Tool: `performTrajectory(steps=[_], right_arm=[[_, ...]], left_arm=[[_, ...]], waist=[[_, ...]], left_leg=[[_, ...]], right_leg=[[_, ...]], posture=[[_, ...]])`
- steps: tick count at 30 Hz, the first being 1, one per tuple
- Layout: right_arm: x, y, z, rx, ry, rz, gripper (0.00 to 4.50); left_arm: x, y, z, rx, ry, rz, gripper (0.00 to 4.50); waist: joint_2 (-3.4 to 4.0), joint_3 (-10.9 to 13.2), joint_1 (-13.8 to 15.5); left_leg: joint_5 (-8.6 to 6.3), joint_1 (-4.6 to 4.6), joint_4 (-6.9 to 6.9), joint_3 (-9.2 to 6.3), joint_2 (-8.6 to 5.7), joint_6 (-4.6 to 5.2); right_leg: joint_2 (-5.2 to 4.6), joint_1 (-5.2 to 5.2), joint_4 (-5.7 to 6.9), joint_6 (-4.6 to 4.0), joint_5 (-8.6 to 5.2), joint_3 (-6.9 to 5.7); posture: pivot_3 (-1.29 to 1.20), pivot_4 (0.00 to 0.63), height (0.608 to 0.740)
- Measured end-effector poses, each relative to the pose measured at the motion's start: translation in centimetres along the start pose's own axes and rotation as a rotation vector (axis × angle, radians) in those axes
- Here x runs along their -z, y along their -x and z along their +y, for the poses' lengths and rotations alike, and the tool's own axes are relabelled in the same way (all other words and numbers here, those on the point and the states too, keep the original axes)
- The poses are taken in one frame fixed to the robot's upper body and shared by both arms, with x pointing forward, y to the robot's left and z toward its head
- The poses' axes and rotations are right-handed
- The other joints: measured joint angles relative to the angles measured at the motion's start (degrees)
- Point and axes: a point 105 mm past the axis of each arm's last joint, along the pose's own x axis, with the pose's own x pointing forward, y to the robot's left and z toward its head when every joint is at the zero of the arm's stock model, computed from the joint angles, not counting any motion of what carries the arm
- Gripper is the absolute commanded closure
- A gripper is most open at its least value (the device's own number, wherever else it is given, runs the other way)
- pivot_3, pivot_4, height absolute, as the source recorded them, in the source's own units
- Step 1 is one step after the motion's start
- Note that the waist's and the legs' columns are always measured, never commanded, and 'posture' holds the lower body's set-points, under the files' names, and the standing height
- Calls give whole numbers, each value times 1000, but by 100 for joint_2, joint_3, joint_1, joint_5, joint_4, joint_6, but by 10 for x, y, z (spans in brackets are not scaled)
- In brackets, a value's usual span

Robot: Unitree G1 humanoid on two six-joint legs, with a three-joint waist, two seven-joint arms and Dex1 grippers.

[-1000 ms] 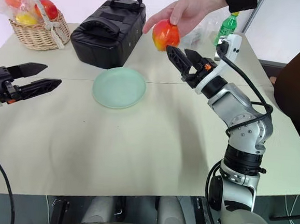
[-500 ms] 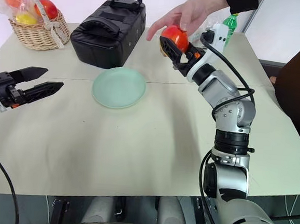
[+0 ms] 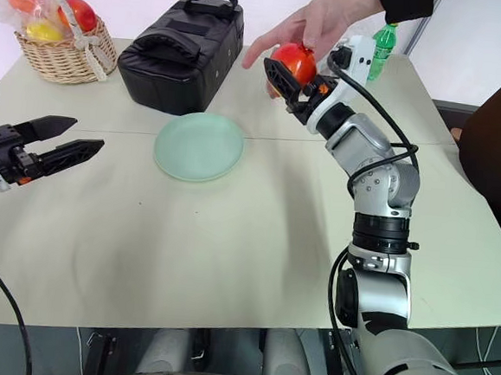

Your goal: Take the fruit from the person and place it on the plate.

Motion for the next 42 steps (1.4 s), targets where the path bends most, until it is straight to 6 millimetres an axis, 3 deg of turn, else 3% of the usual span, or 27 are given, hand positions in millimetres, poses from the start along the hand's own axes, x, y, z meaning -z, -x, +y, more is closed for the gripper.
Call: performTrajectory(steps=[3, 8, 11, 16, 21, 23, 25, 36, 40, 42], right_arm=[[22, -2, 6, -24, 85, 105, 1229], [88, -17, 20, -90, 179, 310, 1229], [109, -29, 25, -116, 213, 352, 1229], [123, -45, 33, -169, 252, 366, 1229], [132, -46, 32, -186, 274, 387, 1229], [136, -46, 31, -185, 275, 401, 148], [138, -48, 34, -187, 272, 402, 53], [119, -57, 40, -193, 262, 337, 53], [63, -52, 27, -142, 302, 206, 53], [33, -40, 14, -95, 360, 145, 53]], left_arm=[[9, 3, 4, -26, -9, 35, 0], [50, 7, 9, -75, -5, 172, 0], [64, 9, 9, -98, 19, 188, 0], [72, 13, 0, -91, 15, 214, 0], [73, 15, -5, -91, 8, 214, 0], [71, 16, -7, -94, 7, 211, 0], [69, 16, -7, -98, 5, 204, 0], [51, 10, -4, -108, 0, 130, 0], [36, 10, 10, -174, -4, 47, 0], [34, 12, 17, -216, -8, 23, 0]], waist=[[0, 0, -9], [1, 0, -43], [0, 0, -31], [0, 0, 5], [-2, -1, -7], [-2, -1, -12], [-2, -1, -19], [0, 0, 0], [-1, 0, 8], [-2, -1, 13]], left_leg=[[0, 2, -3, 1, 0, 0], [0, 1, -6, 3, 3, 0], [0, -3, -4, 3, 3, 0], [0, -4, -3, 2, 1, -1], [0, -4, -4, 1, 2, -1], [0, -4, -4, 1, 3, -1], [0, -4, -6, 1, 4, -1], [0, -4, -4, 1, 2, -2], [0, -6, -4, 0, 1, -2], [-1, -6, -6, 0, 0, -1]], right_leg=[[0, -1, -1, -1, 0, 1], [5, -8, 1, -2, -1, 1], [1, -8, 0, -1, 0, 1], [-8, -7, -1, -2, 0, -1], [-9, -8, -1, -2, 0, -3], [-9, -8, 0, -2, 0, -3], [-9, -8, 0, -2, 0, -4], [-16, -7, -1, -2, 0, -6], [-16, -7, -3, -1, 0, -7], [-17, -5, -8, -2, 0, -8]], posture=[[0, 150, 740], [0, 150, 740], [0, 150, 740], [0, 150, 740], [0, 150, 740], [0, 150, 740], [0, 150, 740], [0, 150, 740], [0, 150, 740], [0, 150, 740]])
